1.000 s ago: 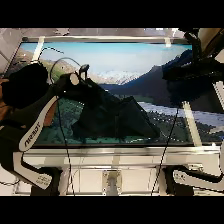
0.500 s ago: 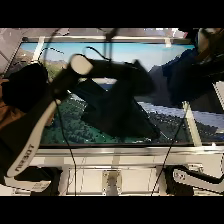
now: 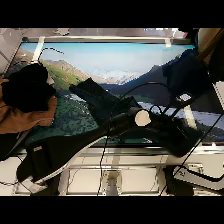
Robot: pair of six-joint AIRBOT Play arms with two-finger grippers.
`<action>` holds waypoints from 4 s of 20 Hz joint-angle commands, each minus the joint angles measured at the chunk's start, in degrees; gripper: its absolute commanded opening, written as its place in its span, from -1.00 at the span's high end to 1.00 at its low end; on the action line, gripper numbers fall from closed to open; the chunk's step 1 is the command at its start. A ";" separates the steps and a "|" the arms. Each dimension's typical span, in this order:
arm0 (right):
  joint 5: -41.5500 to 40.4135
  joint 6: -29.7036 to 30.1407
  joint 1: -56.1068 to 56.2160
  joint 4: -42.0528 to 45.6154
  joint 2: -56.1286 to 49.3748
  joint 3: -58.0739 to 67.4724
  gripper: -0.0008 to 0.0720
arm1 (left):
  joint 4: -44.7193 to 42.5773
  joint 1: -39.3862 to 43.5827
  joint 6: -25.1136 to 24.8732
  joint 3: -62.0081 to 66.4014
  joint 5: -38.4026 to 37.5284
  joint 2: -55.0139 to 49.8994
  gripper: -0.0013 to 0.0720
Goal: Fold the clothes and pants, and hang the long-sleeved shirts on hangers.
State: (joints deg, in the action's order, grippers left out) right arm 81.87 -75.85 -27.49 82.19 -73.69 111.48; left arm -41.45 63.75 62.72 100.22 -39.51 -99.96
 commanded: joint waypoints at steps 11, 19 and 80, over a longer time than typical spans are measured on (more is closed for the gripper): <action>-0.26 -0.33 4.07 -17.44 -1.22 -10.88 -0.09 | -43.41 -47.69 39.39 -17.73 -33.53 18.69 -0.50; -1.79 0.98 33.24 -16.35 -20.70 -17.09 -0.50 | -25.92 -47.04 42.34 -44.59 -5.38 22.05 -0.50; -19.10 8.46 58.82 -28.02 -35.65 0.57 -0.26 | -50.12 -48.02 36.57 -42.58 -27.98 40.00 -0.98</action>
State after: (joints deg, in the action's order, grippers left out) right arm 66.72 -68.53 28.91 54.61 -109.19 111.92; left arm -86.04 15.90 98.80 57.54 -64.31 -60.47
